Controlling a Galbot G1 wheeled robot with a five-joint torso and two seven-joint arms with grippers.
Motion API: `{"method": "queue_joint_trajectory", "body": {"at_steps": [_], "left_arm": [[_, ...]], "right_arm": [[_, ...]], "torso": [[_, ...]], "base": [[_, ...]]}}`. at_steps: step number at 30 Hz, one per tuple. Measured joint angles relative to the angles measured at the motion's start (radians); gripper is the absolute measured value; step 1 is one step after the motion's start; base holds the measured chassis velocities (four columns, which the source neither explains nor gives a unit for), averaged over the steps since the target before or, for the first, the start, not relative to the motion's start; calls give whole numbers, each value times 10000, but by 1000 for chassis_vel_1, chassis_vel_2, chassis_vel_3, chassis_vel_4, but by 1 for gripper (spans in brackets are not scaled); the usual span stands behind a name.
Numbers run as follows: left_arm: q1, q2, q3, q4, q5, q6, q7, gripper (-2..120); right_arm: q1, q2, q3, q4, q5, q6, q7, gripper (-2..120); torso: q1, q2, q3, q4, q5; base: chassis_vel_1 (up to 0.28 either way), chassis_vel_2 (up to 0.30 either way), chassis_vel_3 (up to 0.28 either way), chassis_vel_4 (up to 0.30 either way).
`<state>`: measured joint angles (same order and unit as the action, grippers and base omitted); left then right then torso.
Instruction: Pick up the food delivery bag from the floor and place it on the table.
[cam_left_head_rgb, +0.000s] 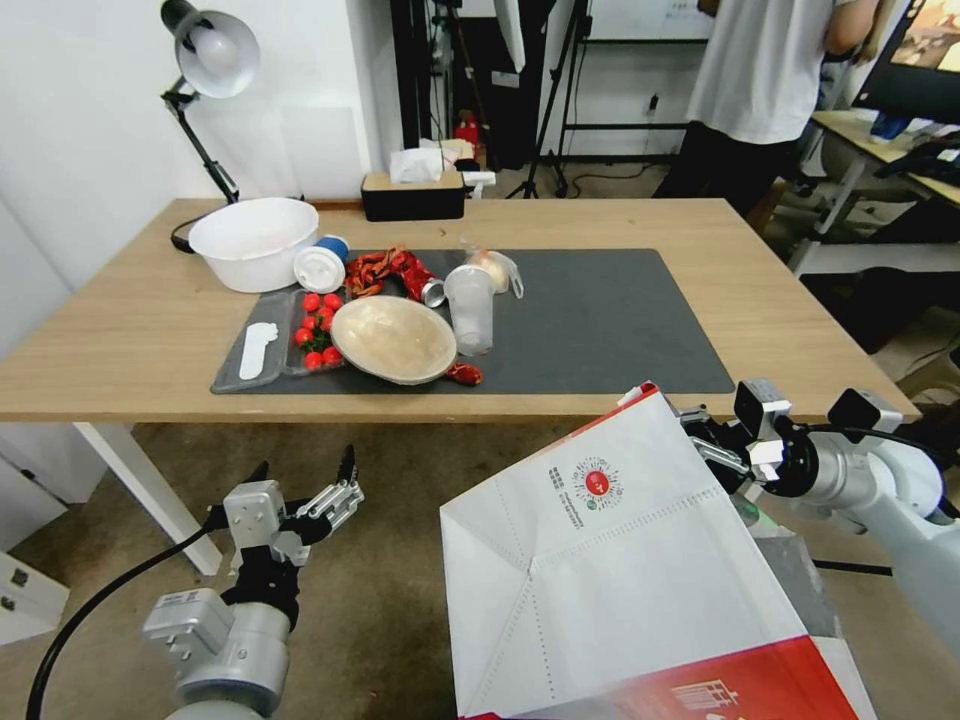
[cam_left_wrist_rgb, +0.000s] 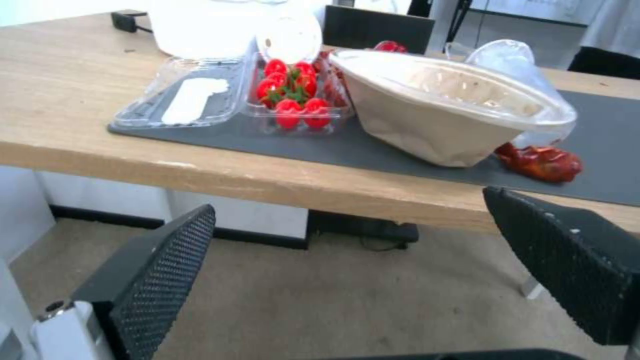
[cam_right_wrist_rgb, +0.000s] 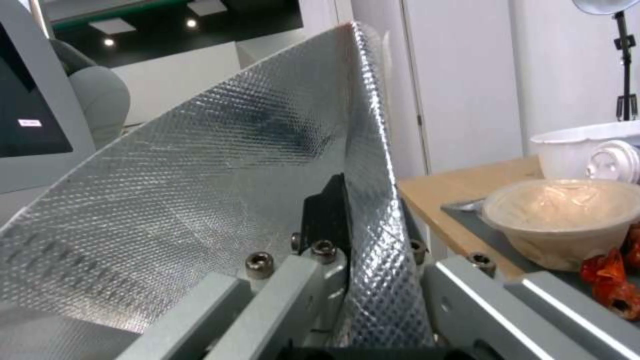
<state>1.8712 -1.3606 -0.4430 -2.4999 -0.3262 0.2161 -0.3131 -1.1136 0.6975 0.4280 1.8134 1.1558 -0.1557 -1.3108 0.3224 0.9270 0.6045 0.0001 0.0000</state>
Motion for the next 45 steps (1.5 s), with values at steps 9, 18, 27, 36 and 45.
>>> {"method": "queue_joint_trajectory", "body": {"at_steps": [9, 18, 27, 36, 45], "left_arm": [[6, 1, -5, 0, 0, -26, 80, 100], [12, 5, 4, 0, -4, -81, 30, 100], [14, 29, -5, 0, -20, -81, -7, 100], [13, 46, -39, 0, -39, -102, -17, 100], [10, 36, -33, 0, -10, -154, 0, 100]], "right_arm": [[-37, 13, 36, 32, 2, 5, 0, 0], [-39, 9, 67, 29, 23, 11, 0, 0], [-17, 9, 64, 8, 38, 11, 2, 0], [35, 8, 35, 8, 71, 11, 13, 0], [77, -259, 246, 118, 447, 13, 124, 0]], "torso": [[60, 142, 84, 0, 0], [49, 113, 67, 0, 0], [39, 92, 55, 0, 0], [31, 72, 44, 0, 0], [20, 46, 30, 0, 0]], "base": [[0, 0, 0, 0], [0, 0, 0, 0], [0, 0, 0, 0], [0, 0, 0, 0], [0, 0, 0, 0]]}}
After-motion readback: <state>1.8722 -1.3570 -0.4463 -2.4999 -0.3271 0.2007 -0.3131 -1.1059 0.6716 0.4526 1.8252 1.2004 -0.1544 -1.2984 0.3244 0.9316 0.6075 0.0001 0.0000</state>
